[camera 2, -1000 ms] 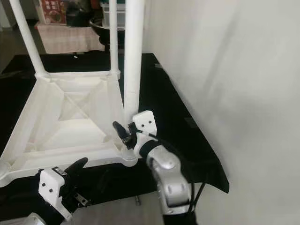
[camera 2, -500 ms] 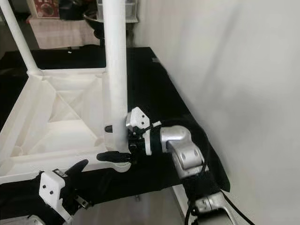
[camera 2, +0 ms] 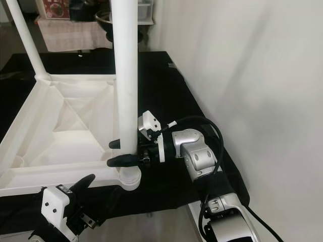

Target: Building children table

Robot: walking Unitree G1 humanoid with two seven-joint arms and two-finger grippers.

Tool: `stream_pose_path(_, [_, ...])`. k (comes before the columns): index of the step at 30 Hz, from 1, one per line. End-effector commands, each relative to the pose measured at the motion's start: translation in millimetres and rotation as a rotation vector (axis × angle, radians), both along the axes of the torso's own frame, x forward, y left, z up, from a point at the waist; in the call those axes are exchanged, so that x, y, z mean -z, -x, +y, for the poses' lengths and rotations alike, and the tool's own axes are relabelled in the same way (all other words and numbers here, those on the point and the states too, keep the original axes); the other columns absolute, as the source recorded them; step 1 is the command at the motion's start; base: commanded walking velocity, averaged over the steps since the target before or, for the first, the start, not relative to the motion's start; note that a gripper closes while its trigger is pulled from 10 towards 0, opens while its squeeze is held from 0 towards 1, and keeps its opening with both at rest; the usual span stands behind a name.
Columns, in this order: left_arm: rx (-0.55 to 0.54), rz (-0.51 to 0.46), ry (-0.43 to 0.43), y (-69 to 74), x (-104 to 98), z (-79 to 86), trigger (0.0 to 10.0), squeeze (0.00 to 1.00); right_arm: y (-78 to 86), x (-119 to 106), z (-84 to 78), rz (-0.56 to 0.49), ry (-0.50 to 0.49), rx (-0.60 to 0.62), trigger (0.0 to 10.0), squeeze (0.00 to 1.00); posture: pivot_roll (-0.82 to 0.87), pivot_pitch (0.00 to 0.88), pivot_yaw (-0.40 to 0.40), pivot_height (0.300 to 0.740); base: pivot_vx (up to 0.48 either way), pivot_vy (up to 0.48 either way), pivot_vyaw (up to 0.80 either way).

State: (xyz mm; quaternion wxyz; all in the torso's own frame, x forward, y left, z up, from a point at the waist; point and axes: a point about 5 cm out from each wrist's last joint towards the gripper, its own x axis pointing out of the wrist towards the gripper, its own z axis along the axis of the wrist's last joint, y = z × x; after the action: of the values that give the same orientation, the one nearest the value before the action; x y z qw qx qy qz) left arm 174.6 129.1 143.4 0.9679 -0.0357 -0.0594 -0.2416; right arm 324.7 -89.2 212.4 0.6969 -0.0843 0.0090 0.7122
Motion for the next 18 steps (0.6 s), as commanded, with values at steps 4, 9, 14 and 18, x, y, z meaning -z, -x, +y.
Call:
stream_pose_path(4, [0.003,0.006,0.007,0.2,0.0,-1.0,10.0,0.0,11.7,23.4,-18.3,0.061,-0.036,0.269,0.0,0.0,0.04,0.14,-0.088,0.74,0.0,0.0,0.0])
stream_pose_path(9, [0.001,0.003,0.008,-2.0,-0.1,0.8,10.0,0.0,41.3,39.5,-25.2,0.112,-0.017,0.388,0.0,0.0,0.02,0.139,-0.083,0.74,0.0,0.0,0.0])
stream_pose_path(14, [-0.001,0.003,0.005,-3.5,0.2,3.3,10.0,0.0,27.3,46.7,-36.3,0.058,0.007,1.052,0.0,0.0,0.0,0.135,-0.075,0.74,0.0,0.0,0.0])
stream_pose_path(18, [-0.004,-0.001,0.001,-6.0,0.7,2.9,10.0,0.0,22.6,48.9,-29.8,-0.008,-0.013,1.316,0.0,0.0,0.01,0.121,-0.083,0.74,0.0,0.0,0.0])
